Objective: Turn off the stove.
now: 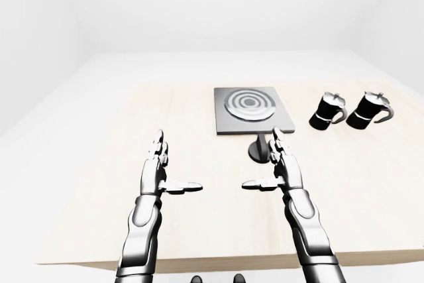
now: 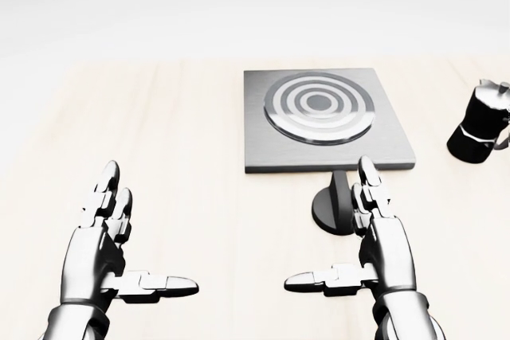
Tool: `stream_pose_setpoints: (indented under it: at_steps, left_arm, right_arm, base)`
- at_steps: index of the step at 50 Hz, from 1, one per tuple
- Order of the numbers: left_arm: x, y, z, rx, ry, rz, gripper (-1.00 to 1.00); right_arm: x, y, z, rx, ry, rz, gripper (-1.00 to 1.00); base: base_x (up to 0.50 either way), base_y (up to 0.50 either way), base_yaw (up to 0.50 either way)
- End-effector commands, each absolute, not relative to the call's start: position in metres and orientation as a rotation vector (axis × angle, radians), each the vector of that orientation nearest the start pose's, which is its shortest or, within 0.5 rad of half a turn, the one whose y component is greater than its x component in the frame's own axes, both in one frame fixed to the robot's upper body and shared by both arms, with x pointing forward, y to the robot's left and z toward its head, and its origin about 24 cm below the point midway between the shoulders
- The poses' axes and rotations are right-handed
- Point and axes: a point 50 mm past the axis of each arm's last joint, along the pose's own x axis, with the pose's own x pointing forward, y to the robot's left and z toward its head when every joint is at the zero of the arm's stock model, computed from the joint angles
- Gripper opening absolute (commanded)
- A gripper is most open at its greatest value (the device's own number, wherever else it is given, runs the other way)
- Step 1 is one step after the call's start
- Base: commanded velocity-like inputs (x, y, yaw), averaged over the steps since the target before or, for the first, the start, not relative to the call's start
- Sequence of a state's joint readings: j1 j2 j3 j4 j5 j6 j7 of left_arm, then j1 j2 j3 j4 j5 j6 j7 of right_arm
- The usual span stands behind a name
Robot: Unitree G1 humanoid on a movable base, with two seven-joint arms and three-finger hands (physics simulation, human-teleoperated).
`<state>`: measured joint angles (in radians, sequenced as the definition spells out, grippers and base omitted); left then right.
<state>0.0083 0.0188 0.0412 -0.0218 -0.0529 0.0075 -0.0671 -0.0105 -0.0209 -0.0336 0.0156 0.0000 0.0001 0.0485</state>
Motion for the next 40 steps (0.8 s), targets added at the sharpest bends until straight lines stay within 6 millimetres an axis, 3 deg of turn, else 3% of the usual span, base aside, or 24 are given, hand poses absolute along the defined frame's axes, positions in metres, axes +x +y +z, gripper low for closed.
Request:
stream_pose_setpoints:
  at_steps: [1, 15, 24, 27, 29, 34, 40]
  left_arm:
    - [0.252, 0.159, 0.045, -0.035, -0.009, -0.026, 1.00]
    - [0.253, 0.160, 0.045, -0.046, -0.005, -0.025, 1.00]
    - [0.255, 0.167, 0.053, -0.098, -0.014, 0.018, 1.00]
    - [0.258, 0.175, 0.061, -0.126, -0.057, 0.084, 1.00]
    - [0.257, 0.187, 0.073, -0.137, -0.174, 0.202, 1.00]
    - [0.256, 0.202, 0.077, -0.137, -0.135, 0.287, 1.00]
    - [0.248, 0.233, 0.084, -0.096, -0.209, 0.494, 1.00]
  right_arm:
    - [0.256, -0.158, 0.039, -0.021, 0.004, 0.020, 1.00]
    - [0.257, -0.157, 0.041, -0.035, 0.009, 0.026, 1.00]
    - [0.257, -0.157, 0.039, -0.032, 0.020, 0.017, 1.00]
    - [0.257, -0.158, 0.039, -0.034, 0.020, 0.015, 1.00]
    - [0.257, -0.158, 0.039, -0.029, 0.018, 0.011, 1.00]
    - [0.256, -0.160, 0.039, -0.019, 0.014, -0.004, 1.00]
    - [0.256, -0.161, 0.039, -0.019, 0.010, -0.007, 1.00]
  base:
    - [0.50, 0.00, 0.00]
    - [0.48, -0.13, 0.00]
    - [0.02, 0.00, 0.00]
    - [0.00, 0.00, 0.00]
    - [0.00, 0.00, 0.00]
    - [0.00, 0.00, 0.00]
    - [0.00, 0.00, 0.00]
